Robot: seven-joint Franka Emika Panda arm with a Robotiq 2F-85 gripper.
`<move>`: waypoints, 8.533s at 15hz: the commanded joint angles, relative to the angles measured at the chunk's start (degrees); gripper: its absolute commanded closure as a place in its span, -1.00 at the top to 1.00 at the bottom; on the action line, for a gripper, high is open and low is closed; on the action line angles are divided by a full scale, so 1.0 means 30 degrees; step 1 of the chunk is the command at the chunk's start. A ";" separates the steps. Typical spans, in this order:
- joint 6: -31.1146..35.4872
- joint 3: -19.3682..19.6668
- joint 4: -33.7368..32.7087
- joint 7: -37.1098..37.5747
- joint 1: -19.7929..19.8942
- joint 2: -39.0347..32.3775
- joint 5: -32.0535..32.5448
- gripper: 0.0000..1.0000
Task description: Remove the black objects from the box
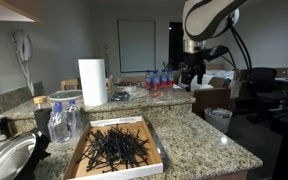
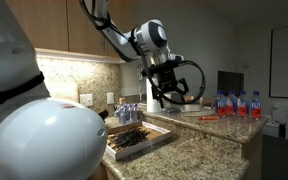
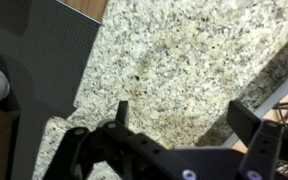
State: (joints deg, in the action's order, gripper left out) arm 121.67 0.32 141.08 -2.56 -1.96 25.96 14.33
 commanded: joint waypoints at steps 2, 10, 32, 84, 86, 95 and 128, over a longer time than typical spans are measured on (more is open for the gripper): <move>-0.0714 -0.1410 -0.2485 0.1444 -0.0947 -0.2123 -0.2437 1.00; -0.1774 -0.3067 -0.4108 0.3887 -0.1921 -0.3214 -0.4799 1.00; 0.1580 -0.4075 -1.1123 0.7021 -0.4869 -1.4726 -0.4125 1.00; 0.2425 -0.2657 -0.9064 1.1195 -0.7689 -1.3240 -0.1061 -0.85; 0.2387 -0.2731 -0.9191 1.0844 -0.7435 -1.2849 -0.0973 -0.85; 0.2540 -0.2713 -1.0503 0.8207 -0.5839 -1.2925 -0.1390 -0.85; 0.2249 -0.2937 -0.5173 0.4964 -0.2825 -0.4980 -0.3960 -0.86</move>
State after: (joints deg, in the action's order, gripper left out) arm 127.83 -9.09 118.81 13.72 -12.41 6.09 4.56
